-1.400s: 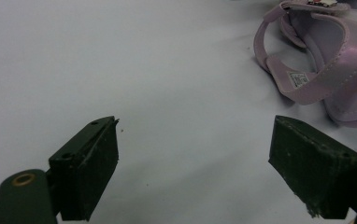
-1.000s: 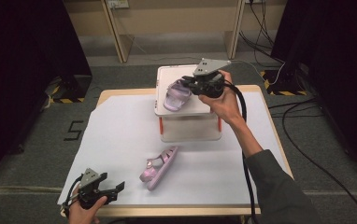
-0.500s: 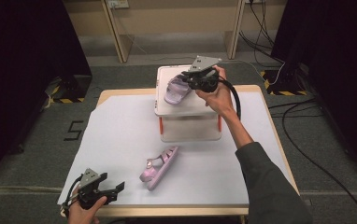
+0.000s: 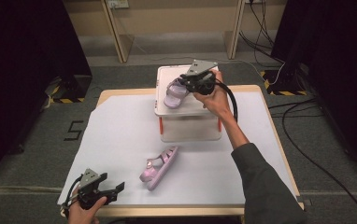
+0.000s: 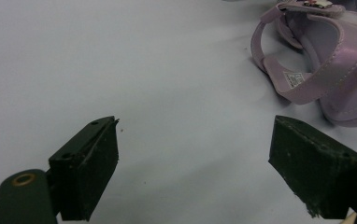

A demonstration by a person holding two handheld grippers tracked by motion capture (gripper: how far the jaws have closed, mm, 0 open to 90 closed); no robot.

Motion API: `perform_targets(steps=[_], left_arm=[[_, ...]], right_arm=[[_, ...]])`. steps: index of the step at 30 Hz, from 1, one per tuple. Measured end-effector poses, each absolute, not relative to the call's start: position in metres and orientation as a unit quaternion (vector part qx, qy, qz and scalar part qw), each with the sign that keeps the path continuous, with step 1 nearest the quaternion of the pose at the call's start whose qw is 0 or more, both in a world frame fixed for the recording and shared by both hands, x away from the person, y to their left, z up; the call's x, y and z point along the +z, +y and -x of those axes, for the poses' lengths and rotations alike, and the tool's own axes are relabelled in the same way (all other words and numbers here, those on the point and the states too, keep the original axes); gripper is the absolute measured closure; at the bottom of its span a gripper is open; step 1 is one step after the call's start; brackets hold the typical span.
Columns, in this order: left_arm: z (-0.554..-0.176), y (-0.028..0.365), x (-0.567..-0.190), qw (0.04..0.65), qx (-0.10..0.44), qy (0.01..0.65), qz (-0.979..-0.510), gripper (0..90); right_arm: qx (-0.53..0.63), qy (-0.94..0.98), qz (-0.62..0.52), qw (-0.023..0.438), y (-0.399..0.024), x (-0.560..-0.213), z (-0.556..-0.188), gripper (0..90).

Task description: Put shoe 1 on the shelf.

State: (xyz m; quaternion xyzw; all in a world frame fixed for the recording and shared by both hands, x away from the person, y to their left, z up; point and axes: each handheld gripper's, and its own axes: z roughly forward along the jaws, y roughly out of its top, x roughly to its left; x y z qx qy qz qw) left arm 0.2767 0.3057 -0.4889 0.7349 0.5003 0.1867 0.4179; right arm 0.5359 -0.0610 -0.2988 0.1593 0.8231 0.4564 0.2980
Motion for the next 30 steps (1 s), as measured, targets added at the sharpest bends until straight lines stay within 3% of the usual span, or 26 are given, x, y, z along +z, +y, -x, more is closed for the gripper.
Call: perform_targets(steps=[2,4,14,22,30], left_arm=[[-0.277,0.306,-0.489,0.418,0.187,0.499,-0.735,15.4],[-0.277,0.306,-0.489,0.418,0.187,0.501,-0.735,15.4],[-0.277,0.306,-0.489,0.415,0.188,0.5,-0.736,15.4],[-0.277,0.306,-0.489,0.415,0.189,0.5,-0.736,15.4],[-0.277,0.305,-0.489,0.414,0.189,0.498,-0.738,15.4]], right_arm=[[0.456,0.823,-0.157,0.3,-0.061,-0.3,-0.535,78.2],[0.455,0.826,-0.164,0.289,-0.058,-0.303,-0.534,68.8],[0.49,0.8,-0.237,0.252,-0.068,-0.296,-0.513,42.7],[0.507,0.792,-0.254,0.225,-0.065,-0.297,-0.486,30.4],[0.469,0.8,-0.275,0.253,-0.058,-0.308,-0.475,23.6]])
